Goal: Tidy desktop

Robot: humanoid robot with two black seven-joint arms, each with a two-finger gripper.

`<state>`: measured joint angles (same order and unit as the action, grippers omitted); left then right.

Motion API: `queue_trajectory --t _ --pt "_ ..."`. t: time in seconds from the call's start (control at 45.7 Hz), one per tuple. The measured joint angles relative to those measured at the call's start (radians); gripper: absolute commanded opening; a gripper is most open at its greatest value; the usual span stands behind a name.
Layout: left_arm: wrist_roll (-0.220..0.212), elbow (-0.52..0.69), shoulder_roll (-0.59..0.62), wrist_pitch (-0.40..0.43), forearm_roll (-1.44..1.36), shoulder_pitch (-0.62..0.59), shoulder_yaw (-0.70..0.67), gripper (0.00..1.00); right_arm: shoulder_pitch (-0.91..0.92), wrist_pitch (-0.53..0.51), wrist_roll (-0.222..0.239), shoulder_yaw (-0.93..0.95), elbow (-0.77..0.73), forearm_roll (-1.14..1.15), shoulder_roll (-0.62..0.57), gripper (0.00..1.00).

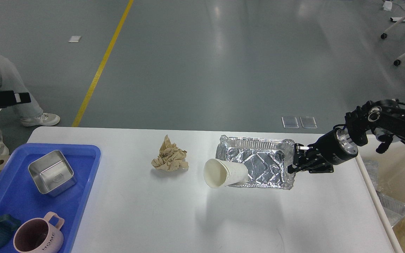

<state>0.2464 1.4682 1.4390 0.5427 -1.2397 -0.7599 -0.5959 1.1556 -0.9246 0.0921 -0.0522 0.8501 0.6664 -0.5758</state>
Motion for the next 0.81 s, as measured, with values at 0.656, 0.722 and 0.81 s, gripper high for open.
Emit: queue_trajectory --t 0.656,0.722,0.81 --pt "0.029 0.132 0.202 -0.003 -0.015 -0.007 0.002 0.84 -0.019 -0.004 0.001 0.000 0.000 0.001 -0.004 0.00" --pt "0.026 0.127 0.180 -0.008 -0.015 -0.007 0.002 0.84 -0.019 -0.004 0.001 0.000 0.000 0.001 -0.004 0.00" --pt "0.015 0.114 0.132 -0.020 -0.017 -0.003 0.002 0.84 -0.019 -0.005 0.001 0.000 0.000 0.001 -0.005 0.00"
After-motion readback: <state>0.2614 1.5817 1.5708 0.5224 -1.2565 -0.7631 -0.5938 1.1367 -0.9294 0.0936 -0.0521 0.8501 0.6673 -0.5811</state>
